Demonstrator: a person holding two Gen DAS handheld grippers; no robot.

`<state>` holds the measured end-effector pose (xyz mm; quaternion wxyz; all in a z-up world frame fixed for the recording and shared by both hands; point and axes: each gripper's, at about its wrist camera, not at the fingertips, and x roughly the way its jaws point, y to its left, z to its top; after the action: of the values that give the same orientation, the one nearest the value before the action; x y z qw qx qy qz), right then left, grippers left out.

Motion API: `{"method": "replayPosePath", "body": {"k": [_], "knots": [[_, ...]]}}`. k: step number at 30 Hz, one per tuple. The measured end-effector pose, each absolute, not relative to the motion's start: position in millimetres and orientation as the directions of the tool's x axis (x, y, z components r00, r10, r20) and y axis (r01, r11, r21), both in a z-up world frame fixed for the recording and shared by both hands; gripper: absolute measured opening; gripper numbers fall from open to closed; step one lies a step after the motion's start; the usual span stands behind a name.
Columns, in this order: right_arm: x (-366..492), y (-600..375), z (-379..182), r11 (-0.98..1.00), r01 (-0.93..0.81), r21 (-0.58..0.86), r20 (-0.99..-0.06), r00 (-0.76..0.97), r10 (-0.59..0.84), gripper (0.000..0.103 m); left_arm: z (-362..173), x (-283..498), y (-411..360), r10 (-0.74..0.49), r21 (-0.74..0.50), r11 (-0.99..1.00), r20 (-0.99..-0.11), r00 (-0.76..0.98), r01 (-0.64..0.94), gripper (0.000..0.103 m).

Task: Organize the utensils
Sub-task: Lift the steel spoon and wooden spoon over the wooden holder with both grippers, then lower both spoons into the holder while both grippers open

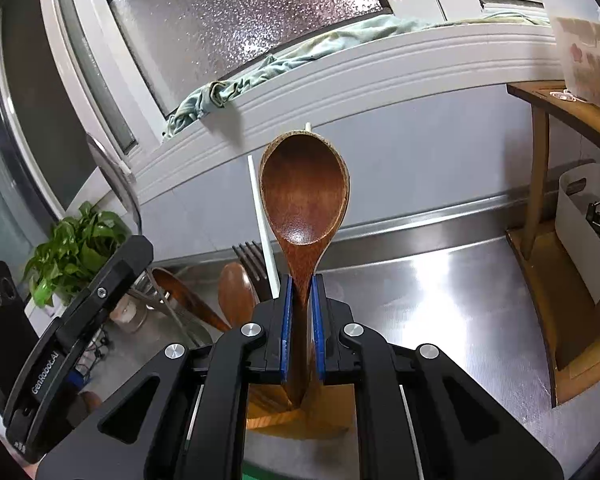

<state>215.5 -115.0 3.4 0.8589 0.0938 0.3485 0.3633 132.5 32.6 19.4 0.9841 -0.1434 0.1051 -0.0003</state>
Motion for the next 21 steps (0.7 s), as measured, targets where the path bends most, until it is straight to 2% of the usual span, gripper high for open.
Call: {"method": "replayPosePath", "body": {"k": [13,21], "knots": [[207.1,-107.8,8.3,0.716,-0.608,0.342,-0.547,0.490,0.678,0.010,21.4,133.3,27.3,0.000,-0.201,0.979,-0.212,0.977,-0.043,0.004],[209.2,-106.4,1.7,0.717,-0.602,0.352,-0.581,0.460,0.672,0.013,20.9,132.5,28.3,-0.016,-0.205,0.978,-0.243,0.970,-0.036,0.006]]}}
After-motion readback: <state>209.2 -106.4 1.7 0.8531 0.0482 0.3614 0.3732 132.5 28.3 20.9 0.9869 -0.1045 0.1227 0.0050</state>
